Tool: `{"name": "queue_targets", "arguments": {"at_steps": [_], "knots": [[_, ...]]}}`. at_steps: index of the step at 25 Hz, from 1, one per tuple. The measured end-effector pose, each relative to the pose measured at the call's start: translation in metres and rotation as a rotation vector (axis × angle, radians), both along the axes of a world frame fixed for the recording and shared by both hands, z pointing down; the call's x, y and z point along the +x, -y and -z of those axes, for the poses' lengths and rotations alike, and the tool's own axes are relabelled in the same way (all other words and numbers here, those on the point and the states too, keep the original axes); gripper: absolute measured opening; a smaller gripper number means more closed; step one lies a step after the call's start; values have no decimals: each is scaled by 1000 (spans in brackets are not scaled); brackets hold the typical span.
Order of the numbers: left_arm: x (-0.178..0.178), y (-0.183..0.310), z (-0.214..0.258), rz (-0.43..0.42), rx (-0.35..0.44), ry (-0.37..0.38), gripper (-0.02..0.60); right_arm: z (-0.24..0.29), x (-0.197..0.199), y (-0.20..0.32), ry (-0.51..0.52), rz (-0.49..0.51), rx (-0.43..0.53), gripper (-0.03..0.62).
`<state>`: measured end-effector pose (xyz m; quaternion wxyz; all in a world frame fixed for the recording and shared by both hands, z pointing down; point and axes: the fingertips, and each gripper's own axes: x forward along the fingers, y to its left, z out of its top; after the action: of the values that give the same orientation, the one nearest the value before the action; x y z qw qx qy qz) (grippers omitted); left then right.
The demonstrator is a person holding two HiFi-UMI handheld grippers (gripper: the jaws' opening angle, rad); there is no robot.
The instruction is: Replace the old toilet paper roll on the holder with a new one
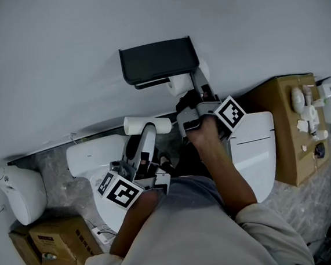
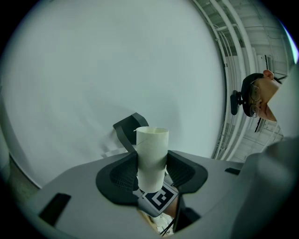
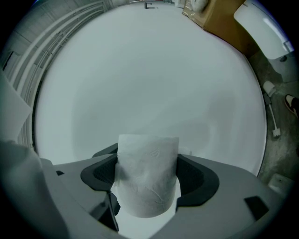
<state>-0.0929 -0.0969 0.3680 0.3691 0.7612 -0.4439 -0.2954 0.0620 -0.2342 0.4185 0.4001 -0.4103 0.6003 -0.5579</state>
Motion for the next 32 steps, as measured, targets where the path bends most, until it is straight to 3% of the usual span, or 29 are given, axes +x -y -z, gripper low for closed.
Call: {"name": "queue_targets", "arguments": {"at_steps": [9,14,20,32], "knots": [[3,0,-1,26,6,20,192,-2,-19,-2,17,60,20,396],[-36,-17,6,70,24,25,192,6,-57,-18,12,85,48,396],[-55,-18,7,103,25,27,192,7,-76,-19,5,104,56,396],[-52,-21,7,103,30,15,192,0,-84,-28,-12,158,16,397]]}}
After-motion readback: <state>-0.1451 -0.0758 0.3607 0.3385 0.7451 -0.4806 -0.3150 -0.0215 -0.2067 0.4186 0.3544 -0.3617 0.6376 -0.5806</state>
